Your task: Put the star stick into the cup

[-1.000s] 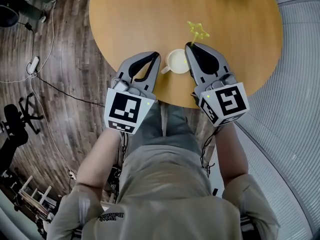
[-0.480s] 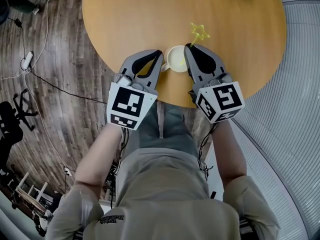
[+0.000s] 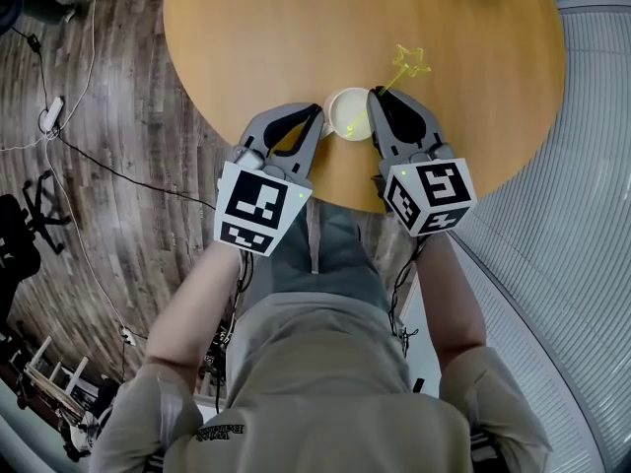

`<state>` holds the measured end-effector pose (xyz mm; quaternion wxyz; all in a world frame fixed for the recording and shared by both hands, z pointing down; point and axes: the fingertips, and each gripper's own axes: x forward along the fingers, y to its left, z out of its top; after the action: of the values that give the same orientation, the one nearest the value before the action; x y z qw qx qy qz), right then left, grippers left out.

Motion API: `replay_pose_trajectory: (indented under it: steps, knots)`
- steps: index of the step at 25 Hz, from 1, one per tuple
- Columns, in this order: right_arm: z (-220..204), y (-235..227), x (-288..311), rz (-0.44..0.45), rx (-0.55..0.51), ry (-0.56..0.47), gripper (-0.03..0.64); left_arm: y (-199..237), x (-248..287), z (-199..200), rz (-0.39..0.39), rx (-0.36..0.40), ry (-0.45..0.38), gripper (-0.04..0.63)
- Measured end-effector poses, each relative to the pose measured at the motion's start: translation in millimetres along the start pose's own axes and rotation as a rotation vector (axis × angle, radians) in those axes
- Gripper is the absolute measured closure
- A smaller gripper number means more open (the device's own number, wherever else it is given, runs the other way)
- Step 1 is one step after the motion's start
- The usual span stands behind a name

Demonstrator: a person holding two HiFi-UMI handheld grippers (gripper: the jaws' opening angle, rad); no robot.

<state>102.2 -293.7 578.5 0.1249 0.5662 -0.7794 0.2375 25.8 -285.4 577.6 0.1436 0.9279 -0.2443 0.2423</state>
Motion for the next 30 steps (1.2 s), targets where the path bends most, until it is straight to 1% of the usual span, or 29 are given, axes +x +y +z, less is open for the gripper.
replay_pose_trajectory:
  steps: [2, 6, 9, 12, 20, 23, 26, 30]
  knots:
    - [-3.6, -2.2, -2.8, -0.003, 0.01, 0.01, 0.583, -4.1, -0.9, 2.1, -0.001, 0.0, -0.004, 0.572]
    - [-11.2, -2.8, -8.6, -0.001, 0.062, 0.016, 0.583, -10.7, -4.3, 2.2, 0.001, 0.01, -0.011, 0.572]
    - [-14.5, -0.8, -13.6, -0.008, 0.057, 0.03, 0.583, -13.5, -8.7, 2.0, 0.006, 0.009, -0.017, 0.572]
    - [-9.1, 1.7, -21.5, -0.011, 0.045, 0.028, 0.582, -19.1, -16.5, 7.8, 0.008, 0.011, -0.03, 0.572]
    - [31.6, 11.6, -46.3, -0.02, 0.018, -0.043, 0.583, -24.5, -43.7, 43.3, 0.027, 0.042, -0.095, 0.572]
    - [53.2, 18.7, -60.8, -0.021, 0.008, -0.075, 0.583, -26.4, -58.4, 64.1, 0.037, 0.061, -0.127, 0.572]
    - [77.8, 28.2, -76.8, -0.003, -0.015, -0.115, 0.583, -28.8, -71.0, 88.1, 0.047, 0.087, -0.169, 0.572]
    - [113.2, 41.3, -99.8, 0.009, -0.049, -0.176, 0.583, -36.2, -88.3, 119.5, 0.046, 0.114, -0.226, 0.572]
